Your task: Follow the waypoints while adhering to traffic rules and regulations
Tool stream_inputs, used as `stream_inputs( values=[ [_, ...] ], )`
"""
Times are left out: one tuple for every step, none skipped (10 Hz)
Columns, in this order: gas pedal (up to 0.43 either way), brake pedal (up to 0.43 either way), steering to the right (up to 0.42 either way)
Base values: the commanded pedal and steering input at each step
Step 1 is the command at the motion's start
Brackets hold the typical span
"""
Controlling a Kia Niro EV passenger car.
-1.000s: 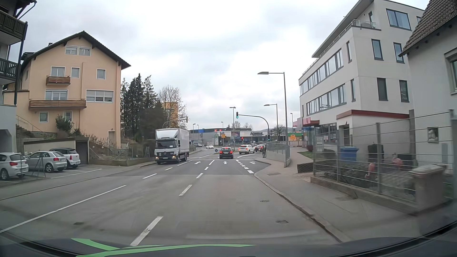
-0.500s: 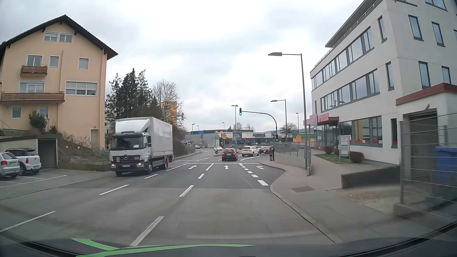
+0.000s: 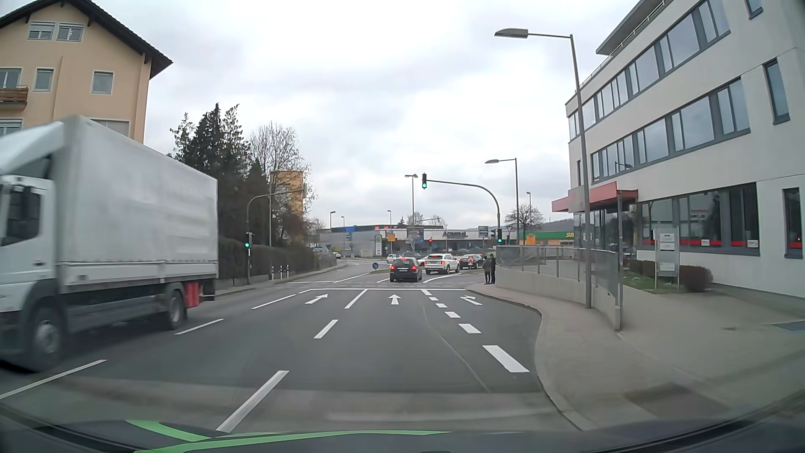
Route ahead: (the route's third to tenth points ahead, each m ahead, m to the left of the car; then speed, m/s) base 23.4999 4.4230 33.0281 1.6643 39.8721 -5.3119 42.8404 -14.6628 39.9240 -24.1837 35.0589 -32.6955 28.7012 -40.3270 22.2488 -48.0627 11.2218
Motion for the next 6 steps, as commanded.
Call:
stream_inputs(
  values=[
    [0.0, 0.128, 0.015],
    [0.0, 0.14, 0.024],
    [0.0, 0.146, 0.03],
    [0.0, 0.159, 0.033],
    [0.0, 0.171, 0.034],
    [0.0, 0.177, 0.034]
  ],
)
